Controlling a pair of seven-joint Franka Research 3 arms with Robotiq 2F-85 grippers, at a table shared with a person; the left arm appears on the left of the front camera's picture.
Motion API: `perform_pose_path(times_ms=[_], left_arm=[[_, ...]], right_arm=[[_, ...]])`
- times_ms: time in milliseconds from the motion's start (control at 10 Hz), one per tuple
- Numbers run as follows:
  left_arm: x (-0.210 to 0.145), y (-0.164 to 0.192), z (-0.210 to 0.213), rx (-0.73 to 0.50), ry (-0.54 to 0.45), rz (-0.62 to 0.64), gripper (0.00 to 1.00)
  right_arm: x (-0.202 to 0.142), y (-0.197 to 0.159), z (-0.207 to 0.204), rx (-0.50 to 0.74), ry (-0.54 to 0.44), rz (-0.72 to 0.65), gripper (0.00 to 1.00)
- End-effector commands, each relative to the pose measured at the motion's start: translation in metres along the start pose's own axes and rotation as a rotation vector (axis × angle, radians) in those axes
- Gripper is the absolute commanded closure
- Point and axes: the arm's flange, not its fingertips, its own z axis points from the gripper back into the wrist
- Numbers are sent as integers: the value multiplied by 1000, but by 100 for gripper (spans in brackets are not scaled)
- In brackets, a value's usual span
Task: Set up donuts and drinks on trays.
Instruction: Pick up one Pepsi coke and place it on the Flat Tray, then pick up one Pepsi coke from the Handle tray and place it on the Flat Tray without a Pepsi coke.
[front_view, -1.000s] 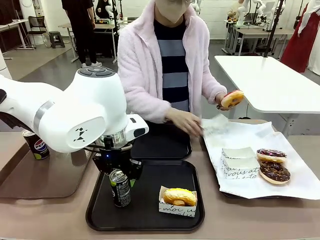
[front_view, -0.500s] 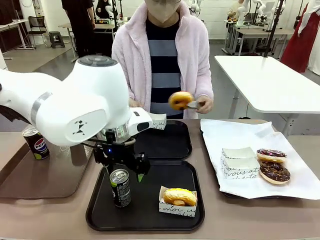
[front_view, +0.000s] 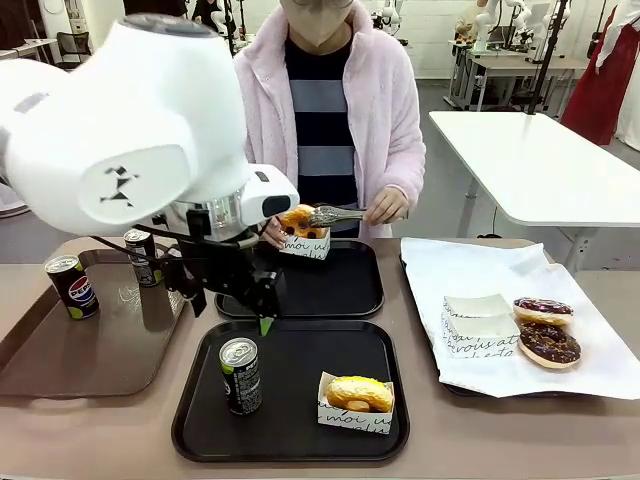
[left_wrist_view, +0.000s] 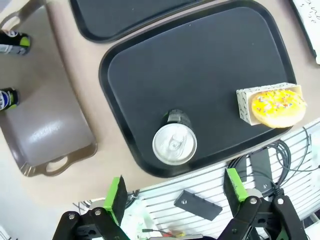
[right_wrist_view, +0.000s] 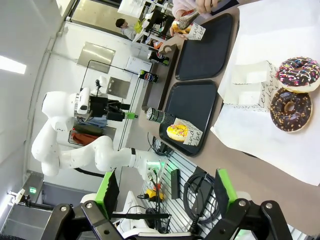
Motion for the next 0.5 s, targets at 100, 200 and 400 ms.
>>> perform_pose_path(times_ms=[100, 200, 400], left_arm=[[0, 0, 0, 0, 0, 0, 0], [0, 0, 0, 0, 0, 0, 0], [0, 0, 0, 0, 0, 0, 0]], right_arm=[[3, 0, 1, 25, -17, 19, 0], [3, 0, 1, 25, -17, 19, 0], [3, 0, 1, 25, -17, 19, 0]])
